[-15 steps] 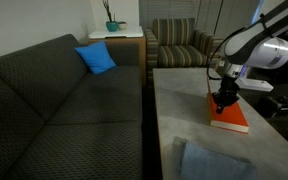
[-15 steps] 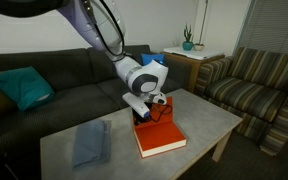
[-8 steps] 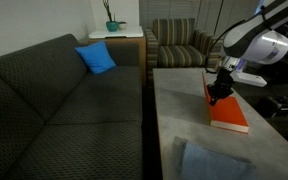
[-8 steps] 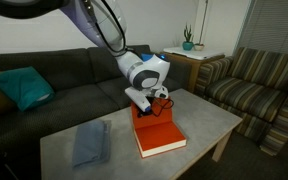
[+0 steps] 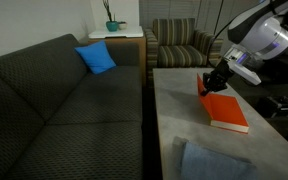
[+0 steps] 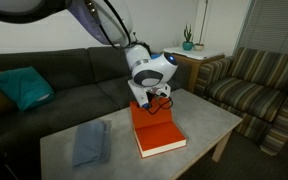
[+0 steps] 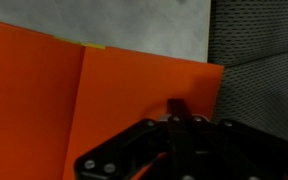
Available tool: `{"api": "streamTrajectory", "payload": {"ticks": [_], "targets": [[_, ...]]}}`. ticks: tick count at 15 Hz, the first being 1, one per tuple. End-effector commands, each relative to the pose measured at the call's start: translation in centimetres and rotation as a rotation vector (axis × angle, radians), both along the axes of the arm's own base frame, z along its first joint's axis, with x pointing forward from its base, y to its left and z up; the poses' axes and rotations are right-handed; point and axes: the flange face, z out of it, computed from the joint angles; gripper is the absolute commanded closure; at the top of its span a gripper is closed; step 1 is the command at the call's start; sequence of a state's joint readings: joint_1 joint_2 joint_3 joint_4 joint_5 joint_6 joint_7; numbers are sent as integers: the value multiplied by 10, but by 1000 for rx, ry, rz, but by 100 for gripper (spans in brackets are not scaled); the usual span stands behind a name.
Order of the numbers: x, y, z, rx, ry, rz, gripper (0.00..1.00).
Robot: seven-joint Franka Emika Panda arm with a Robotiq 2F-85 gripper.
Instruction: Open the red book
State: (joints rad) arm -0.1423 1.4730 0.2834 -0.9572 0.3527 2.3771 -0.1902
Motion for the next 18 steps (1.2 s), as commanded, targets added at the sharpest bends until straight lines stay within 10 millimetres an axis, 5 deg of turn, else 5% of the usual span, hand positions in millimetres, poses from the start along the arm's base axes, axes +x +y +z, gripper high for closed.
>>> {"api": "streamTrajectory", "payload": {"ticks": [1, 18], "targets": [[-5, -4, -4, 69, 15, -42, 100], [-21, 18, -24, 78, 103, -38, 99]]}}
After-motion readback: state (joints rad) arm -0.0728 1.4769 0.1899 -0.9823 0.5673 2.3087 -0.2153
